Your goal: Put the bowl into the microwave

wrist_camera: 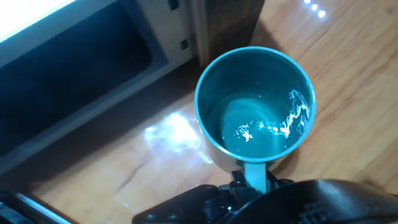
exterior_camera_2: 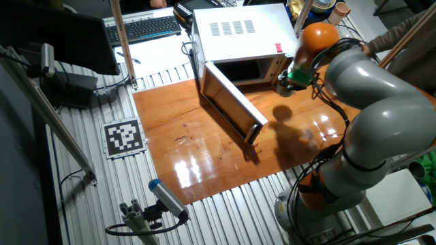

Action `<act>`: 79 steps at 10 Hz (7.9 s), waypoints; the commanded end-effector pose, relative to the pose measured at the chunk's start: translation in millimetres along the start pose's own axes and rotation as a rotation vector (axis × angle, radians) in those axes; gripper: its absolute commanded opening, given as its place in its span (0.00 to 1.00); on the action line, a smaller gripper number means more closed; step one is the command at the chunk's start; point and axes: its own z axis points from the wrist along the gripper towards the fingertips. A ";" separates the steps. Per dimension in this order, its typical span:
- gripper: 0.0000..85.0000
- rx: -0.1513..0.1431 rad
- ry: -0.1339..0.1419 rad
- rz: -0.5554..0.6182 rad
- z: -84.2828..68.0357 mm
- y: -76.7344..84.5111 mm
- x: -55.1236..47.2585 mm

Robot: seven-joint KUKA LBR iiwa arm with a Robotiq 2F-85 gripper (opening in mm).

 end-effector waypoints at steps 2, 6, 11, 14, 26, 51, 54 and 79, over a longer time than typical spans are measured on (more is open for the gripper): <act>0.00 -0.004 -0.003 0.019 4.2 33.0 21.5; 0.00 0.001 0.013 -0.015 15.4 46.8 13.4; 0.00 -0.012 0.040 -0.082 23.7 54.2 -3.6; 0.00 -0.018 0.034 -0.097 22.9 54.3 -10.9; 0.00 0.064 0.017 -0.250 22.9 54.3 -10.9; 0.00 -0.057 -0.105 -0.105 60.7 127.6 -33.6; 0.00 -0.068 -0.110 -0.108 65.4 132.0 -39.2; 0.00 -0.126 -0.134 -0.127 104.4 149.1 -57.6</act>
